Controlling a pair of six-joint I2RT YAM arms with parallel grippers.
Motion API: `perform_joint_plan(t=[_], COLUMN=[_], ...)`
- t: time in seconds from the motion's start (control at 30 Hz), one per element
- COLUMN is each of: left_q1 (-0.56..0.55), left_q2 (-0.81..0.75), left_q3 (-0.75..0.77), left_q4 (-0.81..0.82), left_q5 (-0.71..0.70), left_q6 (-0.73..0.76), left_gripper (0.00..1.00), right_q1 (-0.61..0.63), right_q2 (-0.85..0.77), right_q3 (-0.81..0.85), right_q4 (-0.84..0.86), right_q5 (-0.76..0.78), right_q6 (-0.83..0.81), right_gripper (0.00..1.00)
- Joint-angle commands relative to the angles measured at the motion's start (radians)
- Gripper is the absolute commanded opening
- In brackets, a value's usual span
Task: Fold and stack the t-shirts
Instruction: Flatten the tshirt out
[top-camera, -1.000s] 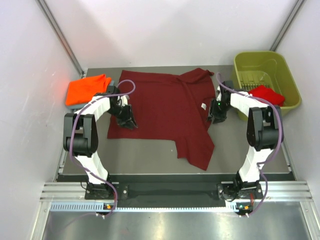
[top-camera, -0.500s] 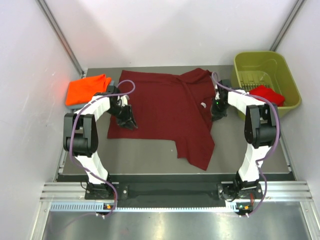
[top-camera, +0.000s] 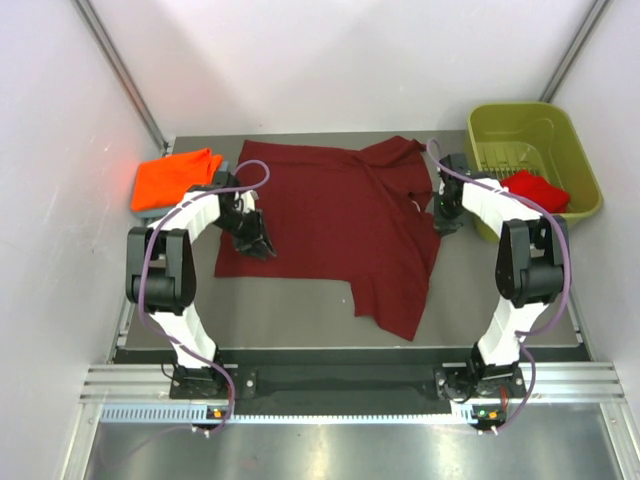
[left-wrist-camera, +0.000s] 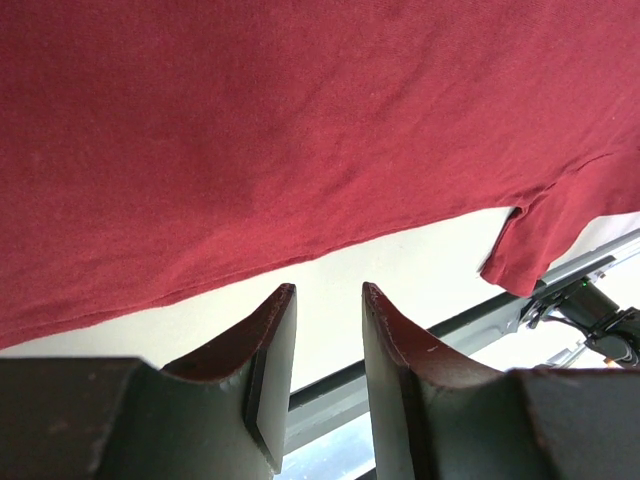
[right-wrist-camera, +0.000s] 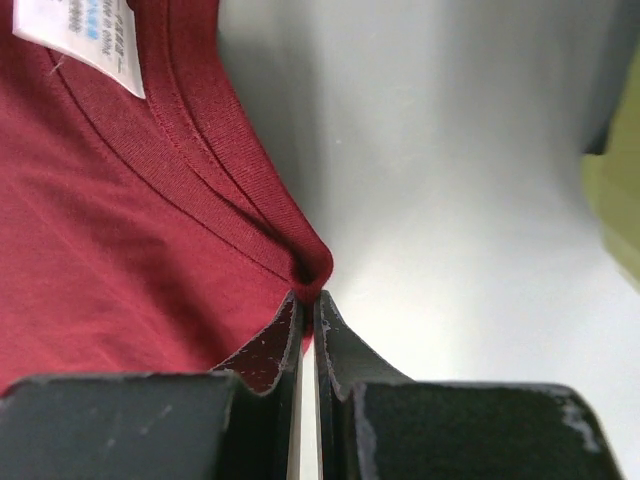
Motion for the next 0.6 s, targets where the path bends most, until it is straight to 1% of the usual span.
perform_joint_plan(t=[0.0, 0.27, 0.43, 0.47, 0.53, 0.57], left_q1=[0.006, 0.006, 0.006, 0.006, 0.006, 0.009], left_q2=[-0.069, -0.121, -0.163, -0.17, -0.186, -0.192], left_q3=[-0.014, -0.032, -0.069, -0.08, -0.084, -0.084], left_q4=[-0.007, -0.01, -0.006, -0.006, -0.012, -0.018], left_q5=[0.01, 0.002, -0.005, -0.008, -0.008, -0.011], left_q6=[-0.011, -0.008, -0.008, -0.009, -0.009, -0.006], left_gripper=[0.37, 0.38, 0.38, 0.38, 0.38, 0.38], right_q1=[-0.004, -0.004, -0.004, -0.004, -0.006, -0.006], right_q2=[-0.059, -0.084, -0.095, -0.096, -0.102, -0.116], right_q3=[-0.014, -0.025, -0.032, -0.032, -0.019, -0.011], right_q4=[-0.009, 0.001, 0.014, 0.018, 0.017, 0.009], right_q5=[0.07, 0.131, 0.163, 0.168, 0.165, 0.162], right_q6=[-0.034, -0.061, -0.078, -0.08, -0.087, -0.09], right_gripper=[0.0, 0.0, 0.0, 0.05, 0.27, 0.36])
